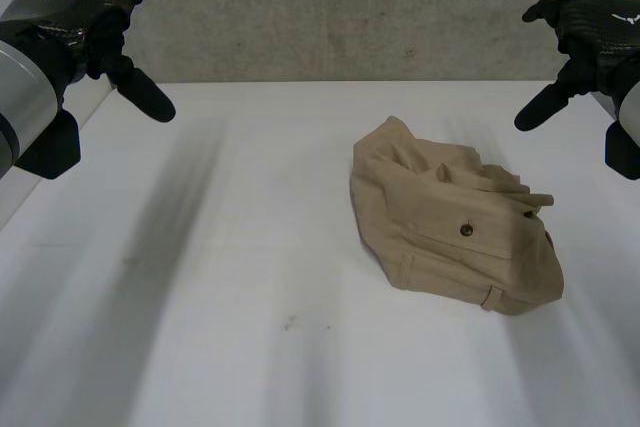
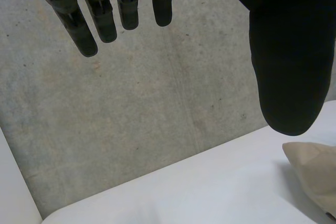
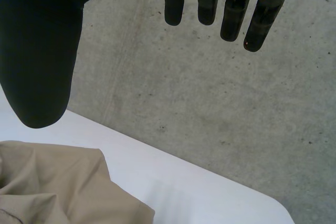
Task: Fold the shorts.
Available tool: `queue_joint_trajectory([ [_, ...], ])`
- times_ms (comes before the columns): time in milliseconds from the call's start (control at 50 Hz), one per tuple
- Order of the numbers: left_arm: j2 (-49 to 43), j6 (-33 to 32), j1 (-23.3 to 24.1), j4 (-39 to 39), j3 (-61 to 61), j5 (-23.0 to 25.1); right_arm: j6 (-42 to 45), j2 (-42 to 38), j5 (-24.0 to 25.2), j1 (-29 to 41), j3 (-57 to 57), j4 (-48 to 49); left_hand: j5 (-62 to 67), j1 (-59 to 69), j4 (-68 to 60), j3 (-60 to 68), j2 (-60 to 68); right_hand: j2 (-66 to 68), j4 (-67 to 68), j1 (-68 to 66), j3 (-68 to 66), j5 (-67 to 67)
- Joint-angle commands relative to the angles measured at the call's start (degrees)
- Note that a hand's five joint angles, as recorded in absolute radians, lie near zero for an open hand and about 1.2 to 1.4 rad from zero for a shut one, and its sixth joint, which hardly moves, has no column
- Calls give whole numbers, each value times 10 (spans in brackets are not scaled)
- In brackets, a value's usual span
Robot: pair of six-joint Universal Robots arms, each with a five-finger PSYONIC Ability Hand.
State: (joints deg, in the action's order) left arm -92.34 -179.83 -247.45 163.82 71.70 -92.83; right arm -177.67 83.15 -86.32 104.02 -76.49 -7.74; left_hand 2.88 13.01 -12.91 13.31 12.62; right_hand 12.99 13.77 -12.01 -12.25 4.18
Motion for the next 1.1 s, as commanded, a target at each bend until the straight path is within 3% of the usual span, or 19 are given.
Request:
queue_joint_trajectory([
  [20, -1, -3, -1, 3, 5, 1, 7, 4, 8, 0, -1, 1, -22, -23, 22, -26, -19, -30, -38, 20, 23, -42],
  [120, -1, -3, 1, 4, 15, 5, 48, 4, 24, -1, 1, 6, -22, -23, 22, -26, -19, -30, -38, 20, 23, -42],
  [200, -2, -4, 4, 9, 27, 6, 136, 3, 69, -5, 3, 5, -22, -23, 22, -26, -19, -30, -38, 20, 23, -42],
  [300, -8, -4, 18, 25, 39, 7, 330, 3, 161, -54, -21, -6, -22, -23, 22, -26, -19, -30, -38, 20, 23, -42],
  [440, -36, -5, 45, 80, 70, 6, 492, -7, 226, -115, -66, -25, -17, -18, 17, -21, -14, -30, -38, 20, 23, -42],
  [580, -84, -4, 76, 107, 85, 6, 546, -76, 258, -140, -80, -25, -17, -18, 17, -21, -14, -30, -38, 20, 23, -42],
  [760, -173, 4, 133, 155, 87, 4, 575, -137, 261, -145, -76, -24, -15, -16, 15, -19, -12, -30, -38, 20, 23, -42],
  [940, -194, 4, 145, 164, 86, 2, 578, -181, 274, -140, -85, -22, -17, -18, 17, -21, -14, 21, 13, -31, -29, 9],
  [1000, -193, 4, 140, 164, 85, 2, 574, -192, 276, -139, -84, -21, -15, -16, 15, -19, -12, 157, 149, -167, -164, 145],
  [1060, -189, 3, 130, 164, 85, 2, 567, -200, 276, -138, -74, -18, -15, -16, 15, -19, -12, 588, 581, -598, -596, 577],
  [1100, -186, 3, 122, 164, 84, 2, 566, -203, 274, -131, -62, -11, -15, -16, 15, -19, -12, 670, 662, -680, -677, 658],
])
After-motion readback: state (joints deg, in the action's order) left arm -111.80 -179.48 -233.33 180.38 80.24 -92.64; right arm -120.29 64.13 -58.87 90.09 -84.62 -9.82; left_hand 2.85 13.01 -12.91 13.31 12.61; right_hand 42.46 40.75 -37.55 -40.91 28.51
